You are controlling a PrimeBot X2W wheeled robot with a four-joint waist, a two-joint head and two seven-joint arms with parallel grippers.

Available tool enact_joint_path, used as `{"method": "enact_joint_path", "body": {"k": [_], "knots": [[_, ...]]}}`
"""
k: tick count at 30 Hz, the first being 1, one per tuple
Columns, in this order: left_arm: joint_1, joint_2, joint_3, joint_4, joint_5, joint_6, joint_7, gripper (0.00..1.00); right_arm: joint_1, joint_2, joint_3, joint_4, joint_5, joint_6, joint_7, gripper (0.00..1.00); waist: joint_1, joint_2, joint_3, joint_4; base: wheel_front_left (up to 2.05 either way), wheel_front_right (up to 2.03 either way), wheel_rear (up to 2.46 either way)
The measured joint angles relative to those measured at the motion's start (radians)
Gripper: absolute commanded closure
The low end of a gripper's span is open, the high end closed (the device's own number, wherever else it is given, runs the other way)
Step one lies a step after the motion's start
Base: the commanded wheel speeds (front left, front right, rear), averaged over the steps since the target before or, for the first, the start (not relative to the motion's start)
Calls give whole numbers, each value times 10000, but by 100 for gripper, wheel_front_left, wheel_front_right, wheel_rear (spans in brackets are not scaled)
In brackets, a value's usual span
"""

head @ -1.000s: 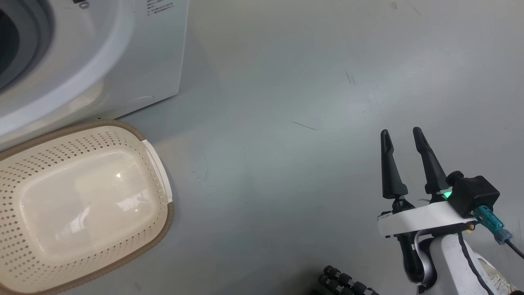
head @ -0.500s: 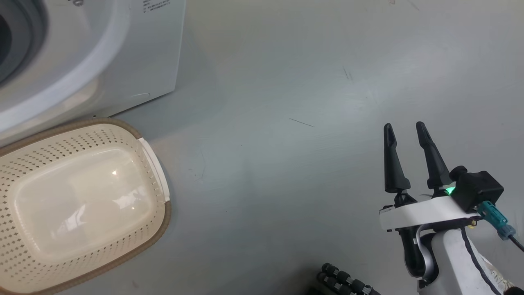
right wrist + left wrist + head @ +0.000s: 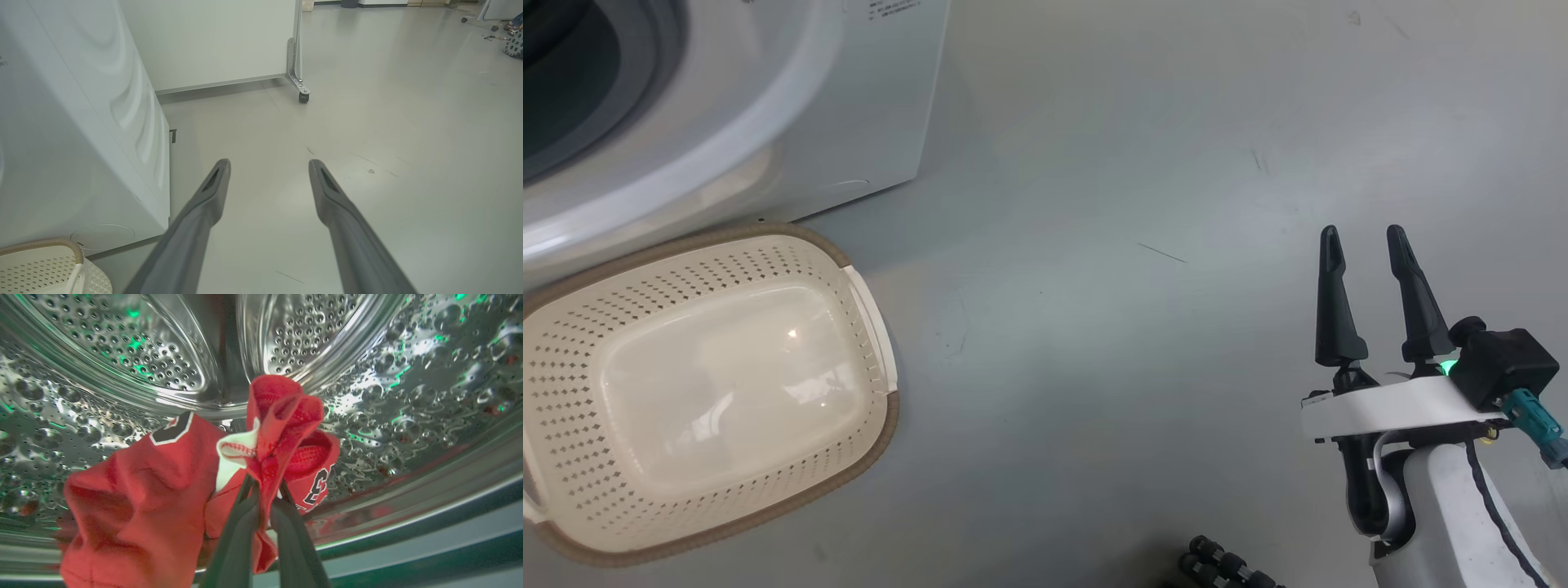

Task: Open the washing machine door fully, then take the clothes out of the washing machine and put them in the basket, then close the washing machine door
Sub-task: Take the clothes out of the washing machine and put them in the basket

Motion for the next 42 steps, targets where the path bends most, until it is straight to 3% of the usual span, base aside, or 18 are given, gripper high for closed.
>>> {"method": "enact_joint_path", "body": {"k": [21, 42], "knots": [[2655, -1478, 111, -1057, -77, 291, -3887, 100, 137, -59, -539, 286, -742, 163, 0, 0, 0, 0, -1236, 1338, 0, 0, 0], [5106, -2708, -585, -3856, 249, 506, -4113, 100, 1215, -299, -943, 424, -1116, 230, 0, 0, 0, 0, -2899, 2972, 0, 0, 0]]}}
